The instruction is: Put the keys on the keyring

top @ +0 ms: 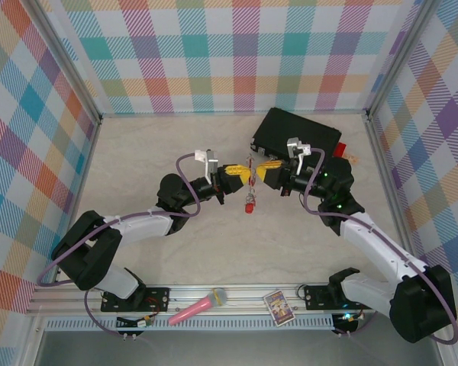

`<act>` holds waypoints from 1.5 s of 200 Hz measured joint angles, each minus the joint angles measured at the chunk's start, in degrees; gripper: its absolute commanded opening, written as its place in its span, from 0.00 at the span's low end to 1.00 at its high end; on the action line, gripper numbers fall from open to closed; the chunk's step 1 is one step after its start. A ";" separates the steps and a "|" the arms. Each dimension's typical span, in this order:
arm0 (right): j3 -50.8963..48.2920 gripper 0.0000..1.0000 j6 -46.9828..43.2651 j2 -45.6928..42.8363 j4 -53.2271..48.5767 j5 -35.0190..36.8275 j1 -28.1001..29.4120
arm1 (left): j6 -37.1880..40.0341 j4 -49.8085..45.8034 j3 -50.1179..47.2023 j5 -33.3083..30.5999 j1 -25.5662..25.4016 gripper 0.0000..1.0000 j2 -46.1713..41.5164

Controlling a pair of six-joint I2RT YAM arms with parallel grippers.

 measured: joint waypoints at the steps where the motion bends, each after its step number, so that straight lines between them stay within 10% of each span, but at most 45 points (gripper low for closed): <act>1: 0.00 0.16 0.00 0.02 0.00 0.00 0.00 | 0.00 0.00 0.00 0.00 0.00 0.00 0.00; 125: 0.22 0.22 1.14 2.38 2.29 -4.92 -0.42 | -0.42 0.00 0.33 -0.17 -0.13 0.00 0.22; 238: 0.24 0.00 0.96 2.73 2.45 -6.84 -0.48 | -1.44 0.83 0.66 0.04 -0.66 0.00 0.76; 300: 1.88 0.00 -8.55 -0.24 -7.85 -5.46 -0.42 | -2.86 0.79 0.66 0.35 0.35 0.27 1.11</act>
